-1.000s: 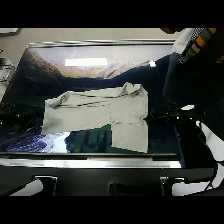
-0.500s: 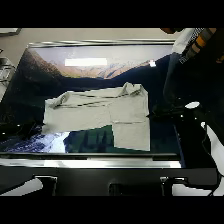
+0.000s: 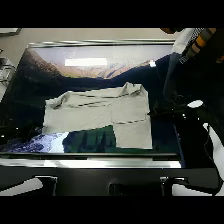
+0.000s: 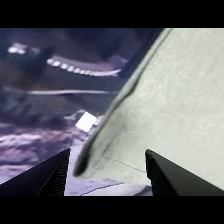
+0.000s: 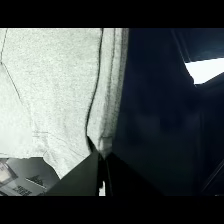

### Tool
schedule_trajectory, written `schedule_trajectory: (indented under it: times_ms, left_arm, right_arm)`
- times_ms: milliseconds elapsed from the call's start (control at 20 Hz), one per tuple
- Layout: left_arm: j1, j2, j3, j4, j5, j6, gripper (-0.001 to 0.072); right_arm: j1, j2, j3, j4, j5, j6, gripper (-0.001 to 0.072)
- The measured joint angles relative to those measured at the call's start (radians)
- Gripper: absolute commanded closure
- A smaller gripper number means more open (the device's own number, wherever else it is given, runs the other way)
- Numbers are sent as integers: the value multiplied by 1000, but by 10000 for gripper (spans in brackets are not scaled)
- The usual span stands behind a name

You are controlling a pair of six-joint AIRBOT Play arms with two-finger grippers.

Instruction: Fold the clothes and pants, and hang the long-sleeved shirts on hangers.

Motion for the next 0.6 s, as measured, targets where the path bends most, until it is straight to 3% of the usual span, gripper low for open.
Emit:
schedule_trajectory:
  times_ms: [50, 200, 250, 450, 600]
  left_arm:
    - [-14, -14, -1, -10, -2, 4, 214]
    - [-61, -48, -4, -17, 3, 11, 596]
    - [-74, -55, -5, -13, 9, 13, 691]
    - [-97, -54, 8, -60, -5, 42, 692]
    - [-104, -10, 70, -206, -56, 71, 693]
  right_arm:
    - [0, 2, 0, 4, 0, 0, 680]
    - [0, 16, 0, 9, 0, 0, 680]
    - [0, 23, 0, 10, -1, 0, 680]
    - [0, 73, 5, 25, -1, 8, 680]
    - [0, 129, 61, 48, -16, 8, 681]
